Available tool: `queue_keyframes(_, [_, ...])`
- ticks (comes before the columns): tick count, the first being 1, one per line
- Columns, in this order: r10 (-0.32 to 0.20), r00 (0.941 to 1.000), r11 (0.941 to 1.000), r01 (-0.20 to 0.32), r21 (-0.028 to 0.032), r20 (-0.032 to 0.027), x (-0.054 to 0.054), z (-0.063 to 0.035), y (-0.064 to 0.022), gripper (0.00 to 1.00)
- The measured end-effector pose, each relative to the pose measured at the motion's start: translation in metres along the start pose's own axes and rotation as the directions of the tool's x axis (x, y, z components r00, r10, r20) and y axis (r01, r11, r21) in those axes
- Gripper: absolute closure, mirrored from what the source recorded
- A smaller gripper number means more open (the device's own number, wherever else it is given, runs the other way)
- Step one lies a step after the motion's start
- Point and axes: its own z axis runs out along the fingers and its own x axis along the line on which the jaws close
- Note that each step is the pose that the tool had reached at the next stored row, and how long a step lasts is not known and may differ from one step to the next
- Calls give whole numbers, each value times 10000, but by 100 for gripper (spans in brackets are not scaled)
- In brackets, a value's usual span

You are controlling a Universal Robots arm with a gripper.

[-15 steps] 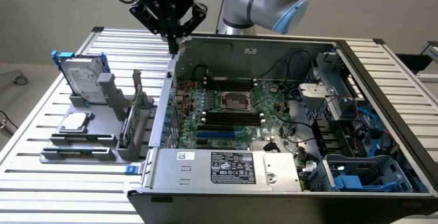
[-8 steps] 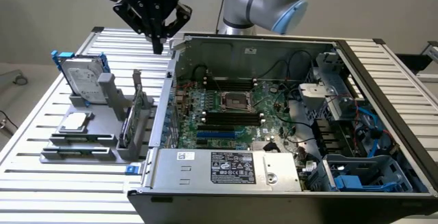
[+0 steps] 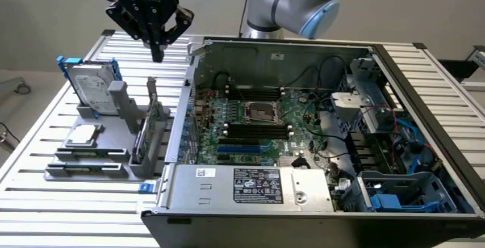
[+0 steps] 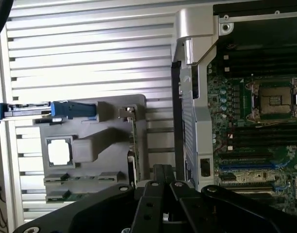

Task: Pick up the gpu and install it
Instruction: 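Reach for the gpu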

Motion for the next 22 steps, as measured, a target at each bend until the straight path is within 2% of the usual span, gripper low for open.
queue_keyframes(3, [-20, 10000, 10000, 20, 2, -1, 42, 17, -29, 89])
queue_keyframes(12, [-245, 9997, 9997, 245, 19, -38, 67, 64, -120, 89])
queue_keyframes(22, [-288, 9996, 9996, 288, 22, -40, 256, 147, -168, 89])
